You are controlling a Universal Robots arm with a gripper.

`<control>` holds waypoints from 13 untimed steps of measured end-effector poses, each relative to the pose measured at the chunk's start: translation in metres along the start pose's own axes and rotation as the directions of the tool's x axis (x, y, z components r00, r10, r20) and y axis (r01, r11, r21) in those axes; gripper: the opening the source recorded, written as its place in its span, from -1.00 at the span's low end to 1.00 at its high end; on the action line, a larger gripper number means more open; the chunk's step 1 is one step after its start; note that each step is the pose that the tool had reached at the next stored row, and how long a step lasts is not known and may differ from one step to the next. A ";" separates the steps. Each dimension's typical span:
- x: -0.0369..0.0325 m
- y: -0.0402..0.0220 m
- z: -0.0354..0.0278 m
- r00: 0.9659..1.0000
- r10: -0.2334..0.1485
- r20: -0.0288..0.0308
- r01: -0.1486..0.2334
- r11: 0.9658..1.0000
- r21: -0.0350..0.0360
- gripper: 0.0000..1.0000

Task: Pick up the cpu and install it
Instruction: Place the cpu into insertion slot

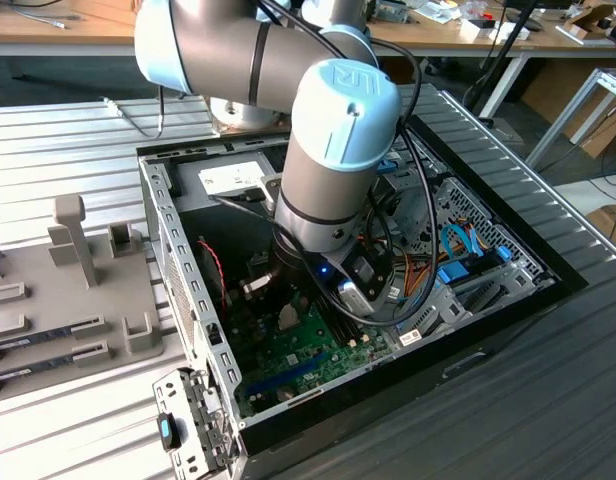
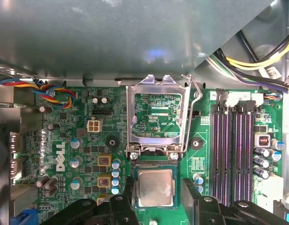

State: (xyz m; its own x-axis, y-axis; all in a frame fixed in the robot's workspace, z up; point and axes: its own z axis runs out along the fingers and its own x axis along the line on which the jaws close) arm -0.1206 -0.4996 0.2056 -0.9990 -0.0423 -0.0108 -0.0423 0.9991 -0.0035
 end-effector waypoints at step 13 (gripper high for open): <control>0.0000 0.0000 0.0023 1.000 0.000 -0.003 0.000 1.000 0.001 0.01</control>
State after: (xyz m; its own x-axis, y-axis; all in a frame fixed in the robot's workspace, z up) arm -0.1206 -0.4996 0.2033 -0.9991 -0.0424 -0.0081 -0.0424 0.9991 -0.0042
